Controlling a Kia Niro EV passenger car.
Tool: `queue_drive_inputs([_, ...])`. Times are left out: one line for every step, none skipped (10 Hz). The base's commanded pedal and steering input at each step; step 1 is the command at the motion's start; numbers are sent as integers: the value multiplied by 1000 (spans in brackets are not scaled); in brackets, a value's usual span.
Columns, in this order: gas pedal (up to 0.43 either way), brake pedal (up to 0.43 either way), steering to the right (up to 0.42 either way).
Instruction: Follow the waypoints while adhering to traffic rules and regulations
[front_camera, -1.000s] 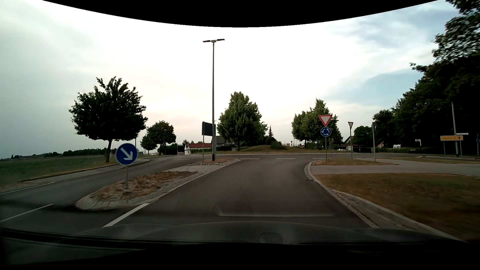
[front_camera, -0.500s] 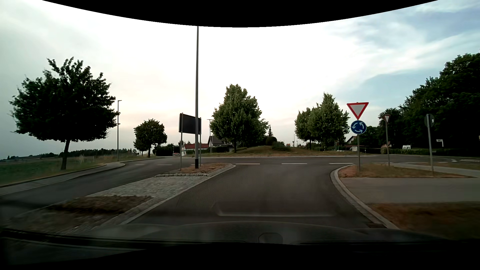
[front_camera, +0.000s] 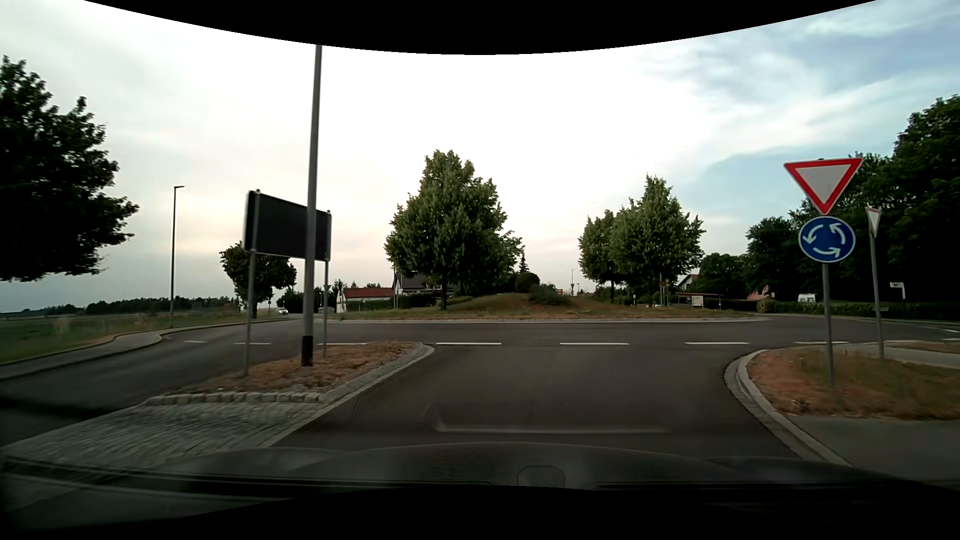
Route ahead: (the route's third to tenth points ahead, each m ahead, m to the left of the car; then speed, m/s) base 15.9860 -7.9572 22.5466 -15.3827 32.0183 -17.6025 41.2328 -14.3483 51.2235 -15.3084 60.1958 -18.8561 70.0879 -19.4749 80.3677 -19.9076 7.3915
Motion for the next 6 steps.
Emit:
queue_drive_inputs([0, 55, 100])
queue_drive_inputs([0, 12, 121])
queue_drive_inputs([0, 6, 145])
queue_drive_inputs([0, 6, 160])
queue_drive_inputs([0, 6, 178])
queue_drive_inputs([0, 6, 192])
